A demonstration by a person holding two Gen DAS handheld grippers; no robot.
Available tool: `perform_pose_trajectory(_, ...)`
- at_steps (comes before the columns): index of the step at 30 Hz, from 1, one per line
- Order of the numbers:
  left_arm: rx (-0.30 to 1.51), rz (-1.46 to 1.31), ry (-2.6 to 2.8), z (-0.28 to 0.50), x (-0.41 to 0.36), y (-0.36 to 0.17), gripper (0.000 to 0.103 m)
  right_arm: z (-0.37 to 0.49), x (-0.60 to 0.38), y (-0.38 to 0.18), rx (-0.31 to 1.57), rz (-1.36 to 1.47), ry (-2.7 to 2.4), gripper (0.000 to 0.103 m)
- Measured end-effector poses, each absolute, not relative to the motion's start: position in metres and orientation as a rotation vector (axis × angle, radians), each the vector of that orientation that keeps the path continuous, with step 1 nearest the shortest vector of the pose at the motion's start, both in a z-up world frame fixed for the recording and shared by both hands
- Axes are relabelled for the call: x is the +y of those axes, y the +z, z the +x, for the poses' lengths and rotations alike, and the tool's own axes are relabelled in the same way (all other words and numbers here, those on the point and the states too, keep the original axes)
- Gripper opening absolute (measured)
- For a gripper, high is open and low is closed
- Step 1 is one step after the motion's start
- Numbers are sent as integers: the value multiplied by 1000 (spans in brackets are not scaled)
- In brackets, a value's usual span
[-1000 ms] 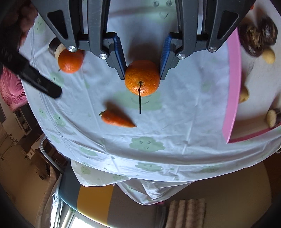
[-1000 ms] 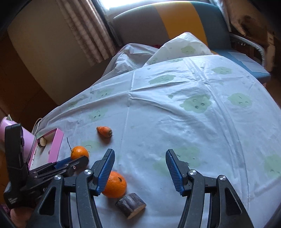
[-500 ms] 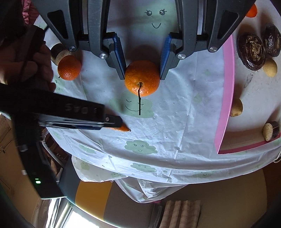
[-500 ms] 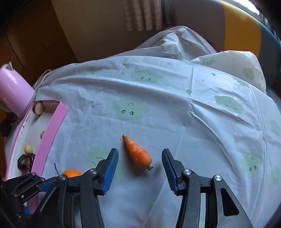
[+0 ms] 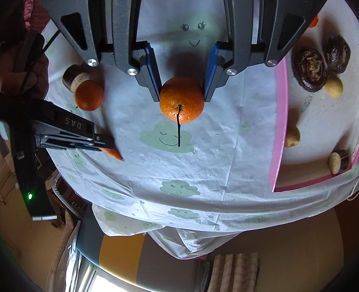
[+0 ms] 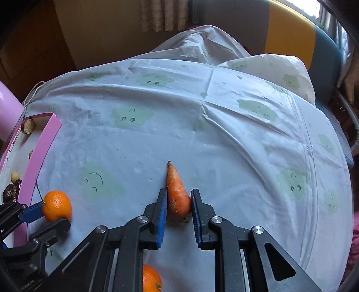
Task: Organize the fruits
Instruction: 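Carry the orange into the tray and release it with the left gripper while the right gripper lifts the carrot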
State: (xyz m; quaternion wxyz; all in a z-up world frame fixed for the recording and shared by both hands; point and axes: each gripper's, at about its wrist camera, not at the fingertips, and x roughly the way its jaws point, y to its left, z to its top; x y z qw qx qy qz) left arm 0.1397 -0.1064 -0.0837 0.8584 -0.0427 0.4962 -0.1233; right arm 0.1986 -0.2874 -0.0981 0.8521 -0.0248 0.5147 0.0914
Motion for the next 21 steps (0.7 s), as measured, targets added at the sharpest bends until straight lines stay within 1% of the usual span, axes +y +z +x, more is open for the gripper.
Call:
perform_pose_trajectory(12,902,-63,-220,103,-75,-29,37,177,-322,-101,1057,84,56,21)
perform_pose_trajectory(21,856,-74,-139,82,-27,-16,37,167,-325,-102,1049,107,-2,20)
